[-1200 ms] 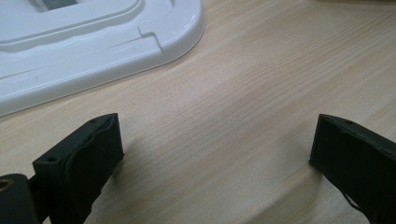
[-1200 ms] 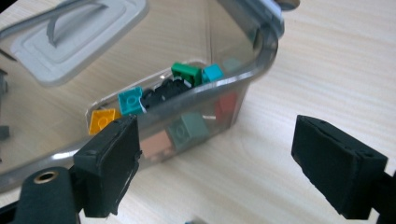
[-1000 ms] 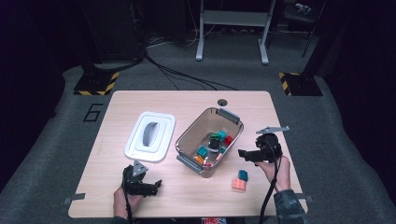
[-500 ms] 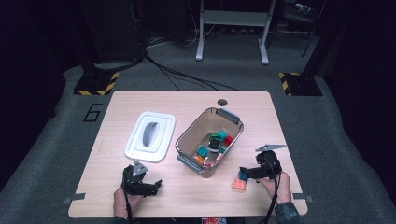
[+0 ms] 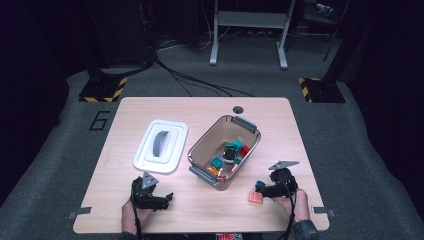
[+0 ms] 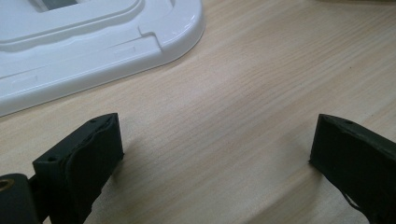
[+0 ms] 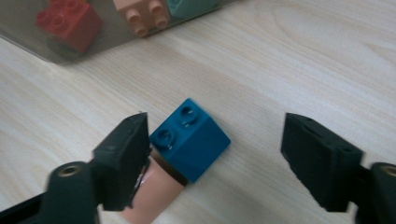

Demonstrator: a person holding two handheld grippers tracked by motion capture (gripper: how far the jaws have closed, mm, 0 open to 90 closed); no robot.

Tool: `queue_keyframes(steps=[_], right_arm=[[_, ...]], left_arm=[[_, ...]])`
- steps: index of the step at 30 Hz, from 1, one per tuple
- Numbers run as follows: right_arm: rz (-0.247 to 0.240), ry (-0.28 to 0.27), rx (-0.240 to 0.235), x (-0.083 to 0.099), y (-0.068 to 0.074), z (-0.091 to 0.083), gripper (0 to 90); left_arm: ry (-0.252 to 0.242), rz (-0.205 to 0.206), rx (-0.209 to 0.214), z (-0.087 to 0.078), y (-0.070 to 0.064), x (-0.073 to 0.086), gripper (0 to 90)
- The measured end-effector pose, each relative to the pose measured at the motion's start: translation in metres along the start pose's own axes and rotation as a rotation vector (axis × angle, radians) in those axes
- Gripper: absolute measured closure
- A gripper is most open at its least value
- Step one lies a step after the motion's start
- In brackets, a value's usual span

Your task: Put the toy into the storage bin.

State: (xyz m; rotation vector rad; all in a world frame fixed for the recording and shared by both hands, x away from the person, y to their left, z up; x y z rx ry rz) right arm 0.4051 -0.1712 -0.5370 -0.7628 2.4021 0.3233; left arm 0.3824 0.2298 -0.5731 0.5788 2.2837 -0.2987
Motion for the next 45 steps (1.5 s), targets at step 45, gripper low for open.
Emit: queue_keyframes(steps=[45], right_arm=[[0.065,-0.065,-0.01,-0.033,-0.01,-0.019,58.7]], left_arm=[[0.0,-0.001,0.0,0.0,0.0,0.0,2.5]])
Point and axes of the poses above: each handheld gripper's, and its own axes: z roughly forward along the jaws, x roughly out of its underside, y roughly to its left, the point moved 6 cm from there along z, roughly forward along the jaws, and after that the axes turned 3 degrees about -z, right-handed, at the moved point
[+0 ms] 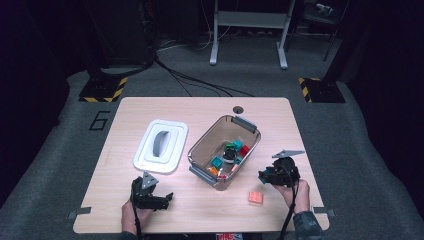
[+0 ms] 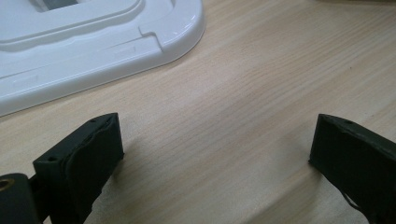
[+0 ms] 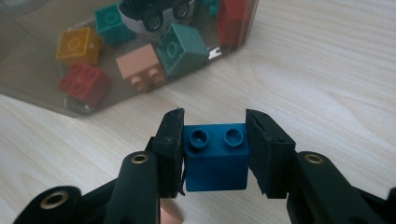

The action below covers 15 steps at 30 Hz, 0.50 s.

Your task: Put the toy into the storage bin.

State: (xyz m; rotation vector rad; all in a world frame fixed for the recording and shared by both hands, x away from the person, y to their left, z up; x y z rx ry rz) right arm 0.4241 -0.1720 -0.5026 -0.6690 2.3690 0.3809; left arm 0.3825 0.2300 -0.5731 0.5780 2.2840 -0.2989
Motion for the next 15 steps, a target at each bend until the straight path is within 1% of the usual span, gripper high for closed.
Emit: queue_keyframes(steps=[5,8,9,13,14,15], right_arm=[[-0.002,-0.012,-0.005,-0.007,0.001,-0.006,58.7],[-0.009,-0.017,-0.006,-0.013,0.004,-0.011,58.7],[-0.02,-0.021,-0.011,-0.015,0.004,-0.012,58.7],[-0.019,-0.026,-0.016,-0.022,0.007,-0.017,58.7],[-0.034,-0.032,-0.015,-0.024,0.006,-0.018,58.7],[-0.022,-0.033,-0.016,-0.026,0.008,-0.02,58.7]], left_arm=[[0.0,-0.001,-0.001,0.0,0.0,0.0,2.5],[0.0,-0.001,-0.002,0.0,0.0,0.0,2.5],[0.0,-0.001,-0.002,0.0,0.0,0.0,2.5],[0.002,-0.003,-0.002,0.0,0.0,0.0,2.5],[0.012,0.008,-0.002,-0.001,0.001,0.001,2.5],[0.009,0.005,-0.003,-0.001,0.001,0.0,2.5]])
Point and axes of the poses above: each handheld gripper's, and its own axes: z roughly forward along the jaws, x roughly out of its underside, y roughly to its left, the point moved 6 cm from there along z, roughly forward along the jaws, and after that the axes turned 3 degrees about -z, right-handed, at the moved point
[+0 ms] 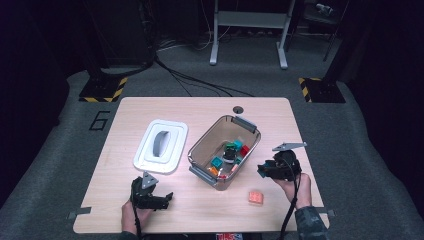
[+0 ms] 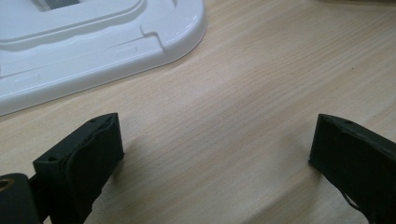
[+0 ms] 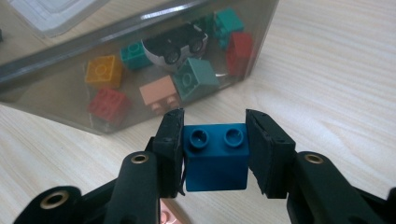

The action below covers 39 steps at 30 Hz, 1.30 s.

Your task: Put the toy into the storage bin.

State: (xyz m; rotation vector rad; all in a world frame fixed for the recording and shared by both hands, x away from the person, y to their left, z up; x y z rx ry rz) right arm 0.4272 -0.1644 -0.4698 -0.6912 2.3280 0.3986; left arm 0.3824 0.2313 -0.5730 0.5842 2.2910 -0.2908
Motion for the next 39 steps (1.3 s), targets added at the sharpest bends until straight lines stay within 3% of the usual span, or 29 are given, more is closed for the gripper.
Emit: queue_keyframes(steps=[20,26,39], right_arm=[[-0.044,-0.043,0.006,-0.043,0.013,-0.028,58.7],[-0.073,-0.068,0.002,-0.065,0.022,-0.037,58.7],[-0.15,-0.078,-0.023,-0.098,0.045,-0.029,58.8]], left_arm=[[-0.001,0.007,-0.005,0.0,0.001,0.0,2.5],[-0.001,0.008,-0.006,0.0,0.001,0.0,2.5],[-0.003,0.0,-0.006,0.0,0.001,0.0,2.5]])
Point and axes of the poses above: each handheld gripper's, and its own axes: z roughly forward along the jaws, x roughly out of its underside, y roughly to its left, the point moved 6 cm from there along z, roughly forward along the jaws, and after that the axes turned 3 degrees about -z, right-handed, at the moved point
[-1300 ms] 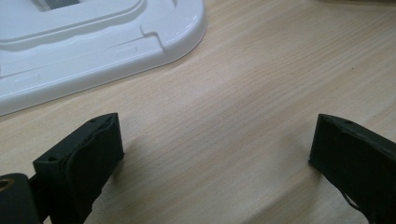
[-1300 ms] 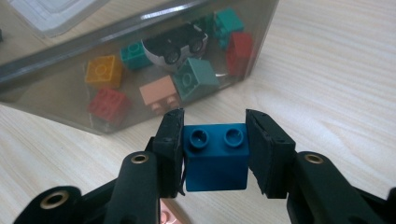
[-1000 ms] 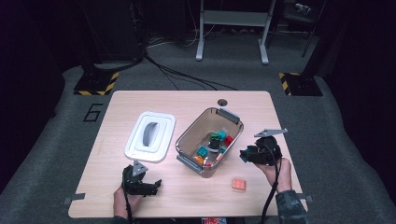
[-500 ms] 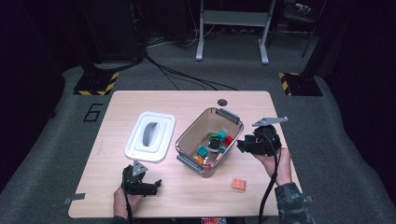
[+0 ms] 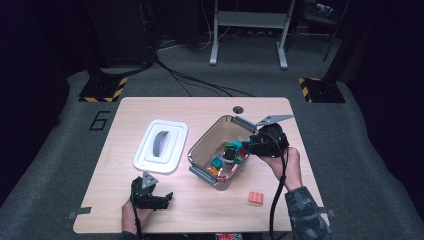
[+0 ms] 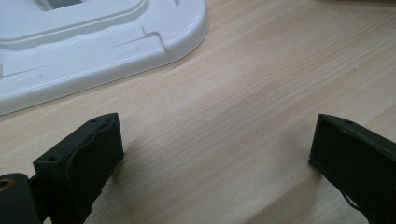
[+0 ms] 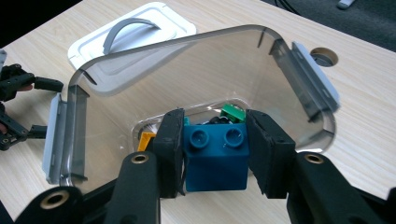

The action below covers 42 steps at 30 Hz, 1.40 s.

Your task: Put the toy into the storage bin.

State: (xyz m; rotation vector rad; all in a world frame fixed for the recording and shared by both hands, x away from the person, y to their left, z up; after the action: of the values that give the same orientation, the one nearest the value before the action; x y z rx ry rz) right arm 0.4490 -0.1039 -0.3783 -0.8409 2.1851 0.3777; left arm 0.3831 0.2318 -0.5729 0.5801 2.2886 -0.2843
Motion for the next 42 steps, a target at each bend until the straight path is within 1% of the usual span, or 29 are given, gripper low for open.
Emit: queue_keyframes(steps=[3,5,6,8,10,11,12,15,17,18,19,20,21,22,25,26,28,29,30,33,34,36,37,38,39,40,41,42], right_arm=[[-0.001,0.018,-0.016,-0.001,0.006,0.01,58.7],[0.001,0.024,-0.019,0.0,0.008,0.012,58.7],[-0.01,0.028,-0.027,0.001,0.01,0.018,58.8],[-0.015,0.039,-0.036,0.003,0.014,0.023,58.7],[-0.011,0.056,-0.046,0.005,0.019,0.028,58.7],[-0.011,0.056,-0.046,0.005,0.019,0.028,58.7],[-0.028,0.064,-0.057,0.007,0.022,0.033,58.7],[-0.035,0.078,-0.064,0.008,0.025,0.037,58.7],[-0.043,0.101,-0.074,0.012,0.03,0.042,58.7],[-0.043,0.101,-0.074,0.012,0.03,0.042,58.7],[-0.055,0.112,-0.08,0.013,0.031,0.043,58.7],[-0.047,0.121,-0.082,0.014,0.033,0.044,58.7],[-0.053,0.124,-0.083,0.015,0.033,0.044,58.7],[-0.064,0.133,-0.093,0.017,0.033,0.044,58.6],[-0.062,0.14,-0.1,0.017,0.036,0.044,58.6],[-0.071,0.146,-0.098,0.018,0.036,0.045,58.5],[-0.07,0.148,-0.099,0.018,0.037,0.046,58.4],[-0.079,0.155,-0.103,0.019,0.037,0.047,57.7],[-0.077,0.156,-0.106,0.019,0.037,0.047,56.7],[-0.066,0.16,-0.109,0.021,0.038,0.046,49.8],[-0.066,0.16,-0.109,0.021,0.038,0.046,49.8],[-0.066,0.154,-0.11,0.022,0.036,0.044,42.8],[-0.049,0.144,-0.101,0.022,0.034,0.041,37.1],[-0.06,0.137,-0.096,0.022,0.032,0.039,34.0],[-0.052,0.133,-0.097,0.022,0.031,0.036,32.0],[-0.053,0.123,-0.091,0.022,0.029,0.034,29.4],[-0.053,0.123,-0.091,0.022,0.029,0.034,29.4],[-0.043,0.109,-0.088,0.023,0.027,0.03,25.3]], left_arm=[[0.001,-0.003,0.0,0.0,0.0,0.0,2.5],[0.001,-0.002,0.0,0.0,0.0,0.0,2.5],[0.001,-0.002,0.0,0.0,0.0,0.0,2.5],[0.001,-0.002,0.0,0.0,0.0,0.0,2.5],[0.002,-0.002,0.0,0.0,0.0,0.0,2.5],[0.001,-0.002,-0.001,0.0,0.0,0.0,2.5],[0.001,-0.002,0.0,0.0,0.0,0.0,2.5],[-0.002,-0.003,-0.004,0.0,0.0,0.0,2.5],[-0.002,-0.003,-0.004,0.0,0.0,0.0,2.5],[-0.002,-0.003,-0.004,0.0,0.0,0.0,2.5],[-0.002,-0.003,-0.004,0.0,0.0,0.0,2.5],[-0.002,-0.003,-0.004,0.0,0.0,0.0,2.5],[0.001,-0.003,-0.001,0.0,0.0,0.0,2.5],[-0.002,-0.003,-0.004,0.0,0.0,0.0,2.5],[-0.002,-0.004,-0.004,0.0,0.0,0.0,2.5],[-0.002,-0.004,-0.004,0.0,0.0,0.0,2.5],[-0.002,-0.003,-0.004,0.0,0.0,0.0,2.5],[-0.002,-0.003,-0.004,0.0,0.0,0.0,2.5],[0.0,-0.003,-0.001,0.0,0.0,0.0,2.5],[-0.002,-0.003,-0.004,0.0,0.0,0.0,2.5],[-0.002,-0.003,-0.004,0.0,0.0,0.0,2.5],[0.0,-0.003,-0.002,0.0,0.0,0.0,2.6],[-0.002,-0.003,-0.004,0.0,0.0,0.0,2.5],[-0.002,-0.003,-0.004,0.0,0.0,0.0,2.5],[-0.002,-0.003,-0.004,0.0,0.0,0.0,2.5],[-0.002,-0.003,-0.004,0.0,0.0,0.0,2.5],[-0.002,-0.003,-0.004,0.0,0.0,0.0,2.5],[-0.002,-0.003,-0.004,0.0,0.0,0.0,2.5]])
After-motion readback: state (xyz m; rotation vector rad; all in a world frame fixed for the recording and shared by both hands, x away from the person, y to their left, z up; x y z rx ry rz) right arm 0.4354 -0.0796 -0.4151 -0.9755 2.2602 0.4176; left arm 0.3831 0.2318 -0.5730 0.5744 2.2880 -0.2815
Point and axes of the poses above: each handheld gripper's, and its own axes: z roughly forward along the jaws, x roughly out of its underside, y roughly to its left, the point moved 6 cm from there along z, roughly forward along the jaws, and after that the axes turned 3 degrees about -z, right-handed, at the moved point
